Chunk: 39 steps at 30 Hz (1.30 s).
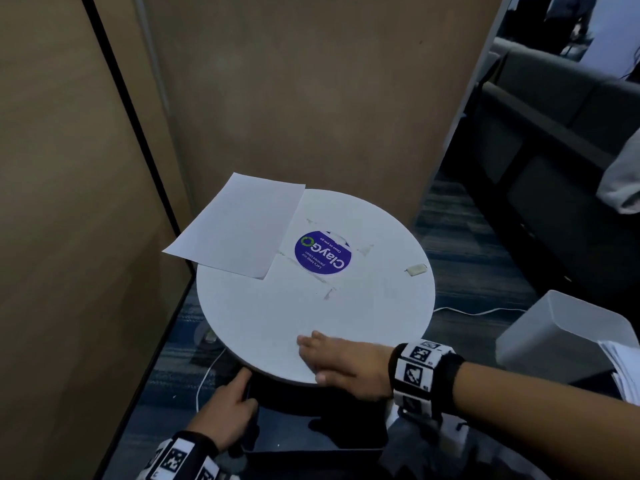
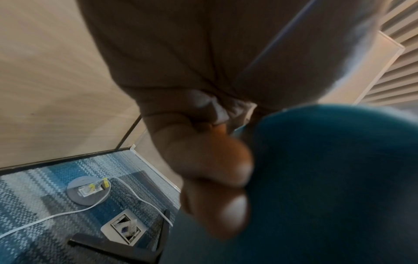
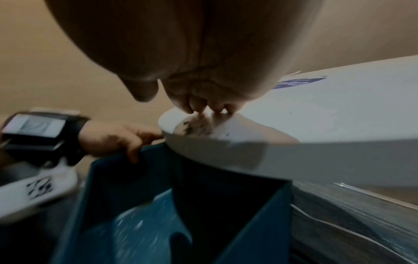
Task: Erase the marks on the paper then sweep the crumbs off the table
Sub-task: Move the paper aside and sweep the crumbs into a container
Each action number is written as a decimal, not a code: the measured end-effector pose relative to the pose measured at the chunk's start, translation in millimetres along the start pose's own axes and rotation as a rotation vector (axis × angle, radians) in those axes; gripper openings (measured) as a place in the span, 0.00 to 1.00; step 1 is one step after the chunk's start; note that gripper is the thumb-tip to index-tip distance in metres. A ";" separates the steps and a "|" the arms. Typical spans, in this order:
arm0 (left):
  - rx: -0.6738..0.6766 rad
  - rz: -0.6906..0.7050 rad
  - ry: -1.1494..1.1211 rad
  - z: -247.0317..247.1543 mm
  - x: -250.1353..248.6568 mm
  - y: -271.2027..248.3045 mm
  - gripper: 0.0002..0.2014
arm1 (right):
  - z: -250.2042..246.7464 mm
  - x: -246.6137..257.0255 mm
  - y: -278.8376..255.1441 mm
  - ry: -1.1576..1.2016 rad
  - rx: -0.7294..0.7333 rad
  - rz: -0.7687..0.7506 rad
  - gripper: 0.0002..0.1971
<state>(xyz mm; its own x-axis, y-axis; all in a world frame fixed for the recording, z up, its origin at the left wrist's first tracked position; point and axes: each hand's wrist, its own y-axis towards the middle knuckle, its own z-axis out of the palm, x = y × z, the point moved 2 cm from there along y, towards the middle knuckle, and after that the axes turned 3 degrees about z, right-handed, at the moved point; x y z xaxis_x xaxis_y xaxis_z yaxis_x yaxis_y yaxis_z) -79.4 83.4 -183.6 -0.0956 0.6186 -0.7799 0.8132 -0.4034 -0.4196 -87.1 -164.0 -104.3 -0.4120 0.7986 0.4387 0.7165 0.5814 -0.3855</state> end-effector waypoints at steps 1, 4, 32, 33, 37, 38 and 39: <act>-0.003 0.007 -0.002 -0.3 -0.4 0.4 0.24 | -10.5 -3.9 3.3 0.034 -0.073 0.012 0.23; 0.010 -0.002 0.023 2.4 3.8 -2.6 0.24 | -42.1 -25.0 25.8 -0.026 -0.194 0.233 0.32; 0.003 -0.038 0.031 -2.6 8.2 -8.7 0.35 | 51.5 -0.7 -25.5 -0.232 -0.207 0.200 0.49; 0.000 -0.030 0.035 -1.5 6.8 -9.1 0.35 | 57.9 9.7 -29.7 -0.209 -0.187 0.132 0.46; -0.014 -0.008 0.025 -0.7 2.9 -9.7 0.33 | 45.3 -1.2 -31.3 0.011 -0.350 0.055 0.43; -0.016 -0.008 0.028 -1.1 4.2 -8.9 0.34 | 35.5 -13.1 -27.5 -0.002 -0.428 0.112 0.46; -0.015 -0.013 0.031 -1.1 6.9 -8.9 0.35 | 25.7 -25.6 -24.3 -0.022 -0.470 0.207 0.50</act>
<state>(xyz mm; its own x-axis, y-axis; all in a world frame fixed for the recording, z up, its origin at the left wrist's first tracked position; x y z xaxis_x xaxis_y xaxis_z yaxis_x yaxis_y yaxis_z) -86.7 92.0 -184.7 -0.0884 0.6443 -0.7596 0.8206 -0.3852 -0.4222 -108.4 -194.6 -127.0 -0.2432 0.8956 0.3726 0.9578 0.2824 -0.0537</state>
